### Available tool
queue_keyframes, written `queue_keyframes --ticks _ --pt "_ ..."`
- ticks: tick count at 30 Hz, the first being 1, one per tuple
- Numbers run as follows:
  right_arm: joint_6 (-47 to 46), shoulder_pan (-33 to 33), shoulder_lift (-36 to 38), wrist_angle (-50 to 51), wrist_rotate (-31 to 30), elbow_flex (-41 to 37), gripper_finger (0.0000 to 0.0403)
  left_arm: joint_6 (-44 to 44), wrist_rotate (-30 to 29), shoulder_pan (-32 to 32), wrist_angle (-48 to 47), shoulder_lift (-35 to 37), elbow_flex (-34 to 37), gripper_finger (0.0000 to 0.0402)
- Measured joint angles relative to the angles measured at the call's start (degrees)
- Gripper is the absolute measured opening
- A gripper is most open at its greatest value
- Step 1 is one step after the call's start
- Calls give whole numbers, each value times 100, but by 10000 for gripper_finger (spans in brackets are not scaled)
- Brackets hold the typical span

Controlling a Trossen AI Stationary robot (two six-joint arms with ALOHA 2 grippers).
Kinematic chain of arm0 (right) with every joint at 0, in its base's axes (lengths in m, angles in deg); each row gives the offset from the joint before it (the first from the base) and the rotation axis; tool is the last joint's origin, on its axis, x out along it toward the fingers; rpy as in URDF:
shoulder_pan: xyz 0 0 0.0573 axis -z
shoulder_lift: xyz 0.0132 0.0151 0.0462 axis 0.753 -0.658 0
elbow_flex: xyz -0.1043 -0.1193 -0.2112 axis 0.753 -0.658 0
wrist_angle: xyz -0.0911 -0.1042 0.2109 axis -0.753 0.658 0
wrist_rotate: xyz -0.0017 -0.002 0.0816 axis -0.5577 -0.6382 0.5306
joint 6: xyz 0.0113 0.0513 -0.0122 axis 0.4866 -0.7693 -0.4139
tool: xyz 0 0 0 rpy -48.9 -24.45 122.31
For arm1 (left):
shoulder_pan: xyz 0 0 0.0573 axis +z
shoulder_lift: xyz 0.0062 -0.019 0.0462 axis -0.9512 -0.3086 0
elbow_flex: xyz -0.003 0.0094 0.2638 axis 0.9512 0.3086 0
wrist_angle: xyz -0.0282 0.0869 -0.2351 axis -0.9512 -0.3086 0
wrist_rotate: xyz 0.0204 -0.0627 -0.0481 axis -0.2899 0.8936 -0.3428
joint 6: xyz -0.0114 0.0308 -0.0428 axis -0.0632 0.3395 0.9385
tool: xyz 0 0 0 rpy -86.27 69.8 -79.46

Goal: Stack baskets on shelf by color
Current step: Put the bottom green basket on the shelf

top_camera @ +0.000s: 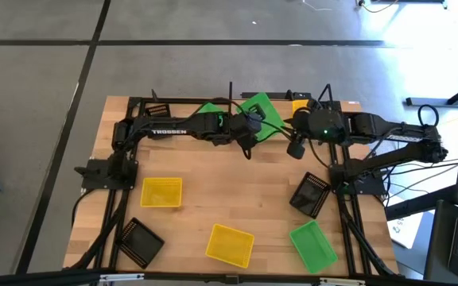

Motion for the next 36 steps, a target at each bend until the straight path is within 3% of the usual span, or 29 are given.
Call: queue_keyframes --ticks 4,15,24,36 --pt "15 48 -205 -52 -504 0 100 -10 24 -7 24 0 0 0" --pt "140 129 -692 -242 -790 0 98 18 24 -144 -19 -4 2 0" --pt "128 249 -753 -415 -849 0 10 159 45 -158 -29 -4 2 0" --pt "138 284 -753 -405 -779 0 4 1069 452 -158 -38 -4 4 5"
